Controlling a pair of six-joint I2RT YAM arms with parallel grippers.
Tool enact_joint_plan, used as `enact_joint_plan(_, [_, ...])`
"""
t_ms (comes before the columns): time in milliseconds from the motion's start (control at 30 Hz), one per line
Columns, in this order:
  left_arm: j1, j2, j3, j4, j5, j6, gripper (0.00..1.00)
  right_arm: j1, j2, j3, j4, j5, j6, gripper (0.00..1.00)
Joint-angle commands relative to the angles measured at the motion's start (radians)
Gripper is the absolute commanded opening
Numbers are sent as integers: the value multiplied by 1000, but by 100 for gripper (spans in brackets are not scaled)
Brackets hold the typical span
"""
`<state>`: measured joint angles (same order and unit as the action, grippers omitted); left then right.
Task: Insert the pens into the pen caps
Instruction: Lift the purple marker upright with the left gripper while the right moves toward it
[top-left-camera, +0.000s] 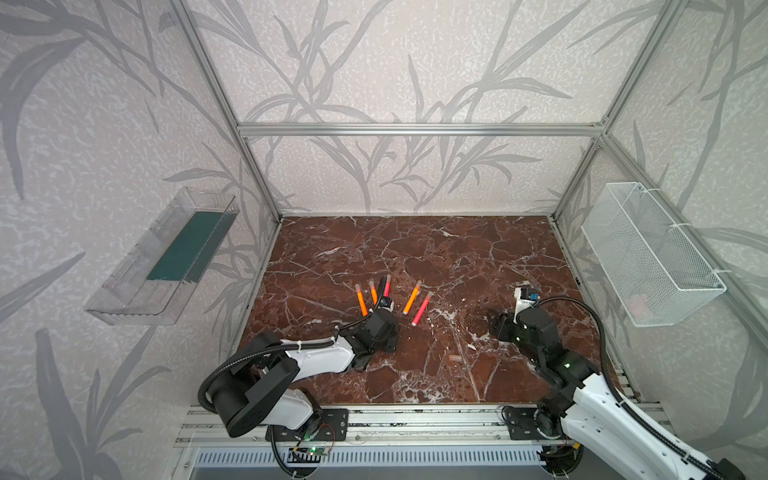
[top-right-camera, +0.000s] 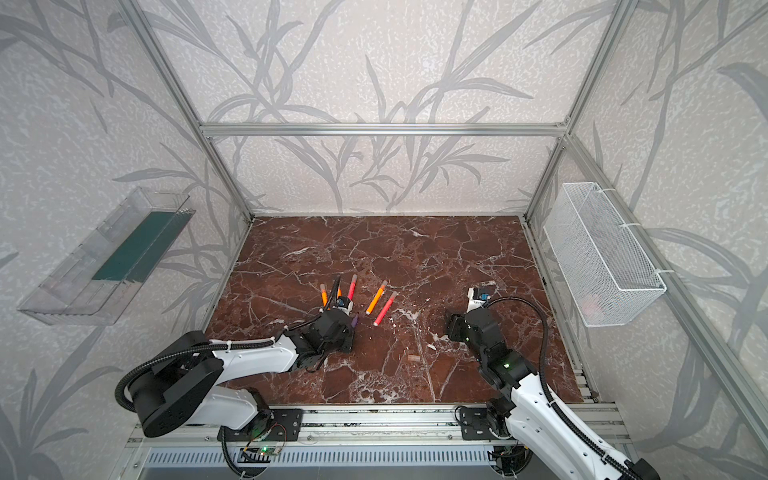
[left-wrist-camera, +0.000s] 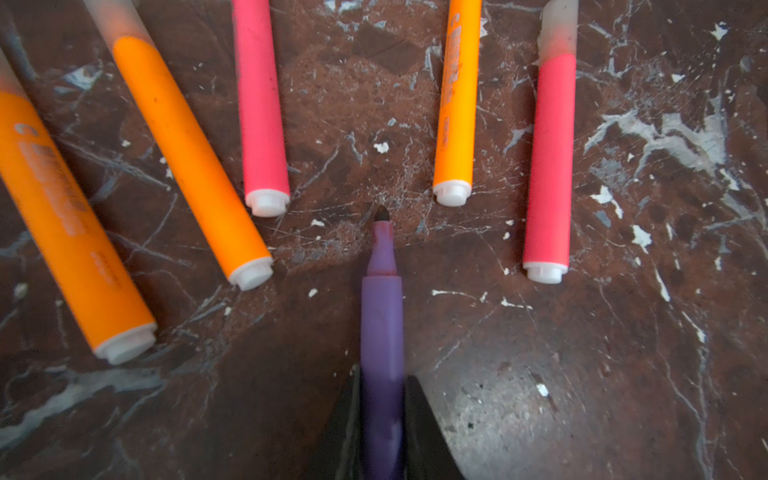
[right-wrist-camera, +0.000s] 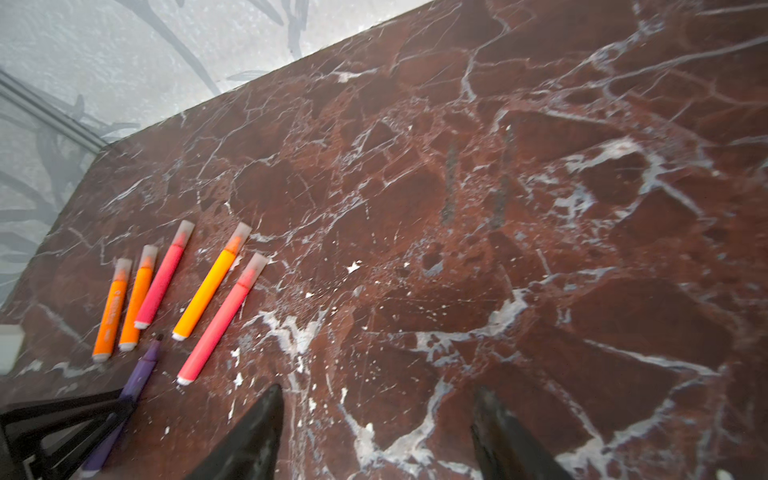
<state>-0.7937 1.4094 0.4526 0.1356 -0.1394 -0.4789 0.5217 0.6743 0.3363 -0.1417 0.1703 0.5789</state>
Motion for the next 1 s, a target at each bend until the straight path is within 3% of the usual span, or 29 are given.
enact_joint_plan(0, [-10,-11,-31,-63,14,-17,15,105,27,-5,69,-55,50,70])
enact_joint_plan(167, [-10,-33,-28,-67,30,-9,10,338,159,9,259,27,113,70])
enact_joint_plan(233, [-10,-58,-22,-66,46,-3,9,385,216,17,337,23,128,70])
enact_joint_plan(567, [-15,-254,26,-107,162,42,6,420,416,23,635,-79,237,69])
enact_joint_plan(767, [-51,-274,19,-30,226,46,4,440,504,27,800,-132,271,69])
enact_joint_plan(967, [-94,-287,26,18,224,62,3,449,633,53,939,-147,327,62])
